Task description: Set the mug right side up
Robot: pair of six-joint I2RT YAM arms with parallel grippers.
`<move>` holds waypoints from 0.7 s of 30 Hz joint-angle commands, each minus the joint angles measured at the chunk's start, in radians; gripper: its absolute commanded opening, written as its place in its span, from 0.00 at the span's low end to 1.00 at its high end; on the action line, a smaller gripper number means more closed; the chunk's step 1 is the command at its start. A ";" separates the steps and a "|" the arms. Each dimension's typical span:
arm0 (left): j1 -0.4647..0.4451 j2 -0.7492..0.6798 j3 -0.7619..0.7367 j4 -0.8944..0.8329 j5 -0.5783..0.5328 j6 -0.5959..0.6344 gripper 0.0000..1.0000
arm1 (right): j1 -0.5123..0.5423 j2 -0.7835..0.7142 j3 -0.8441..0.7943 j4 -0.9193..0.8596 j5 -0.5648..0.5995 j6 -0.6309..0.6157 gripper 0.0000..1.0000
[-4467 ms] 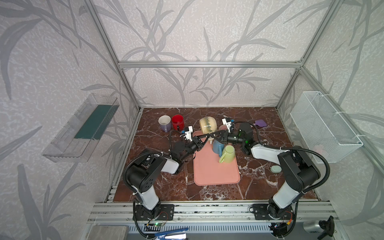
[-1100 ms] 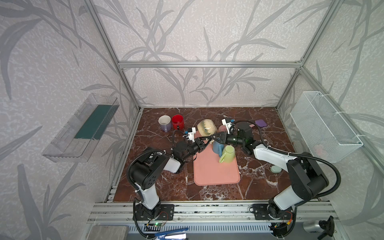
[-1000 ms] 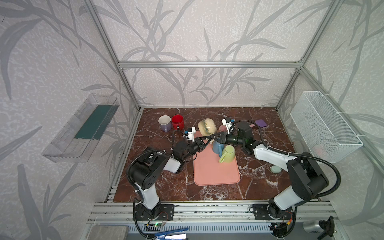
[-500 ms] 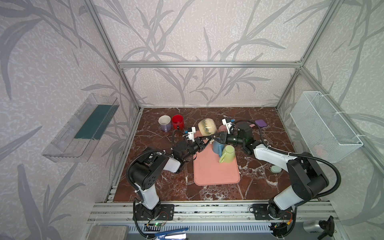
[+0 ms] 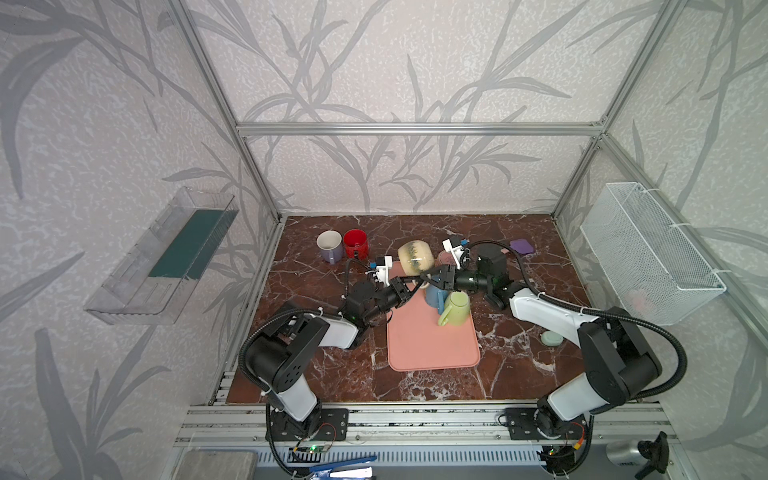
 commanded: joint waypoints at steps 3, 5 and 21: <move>0.016 -0.032 -0.031 -0.004 -0.017 0.035 0.00 | 0.002 -0.078 0.015 0.063 -0.037 -0.033 0.53; 0.024 -0.051 -0.032 -0.045 -0.017 0.046 0.00 | 0.002 -0.079 0.013 0.062 -0.037 -0.035 0.53; 0.100 -0.247 -0.001 -0.338 -0.009 0.149 0.00 | -0.008 -0.105 -0.019 0.057 -0.031 -0.052 0.55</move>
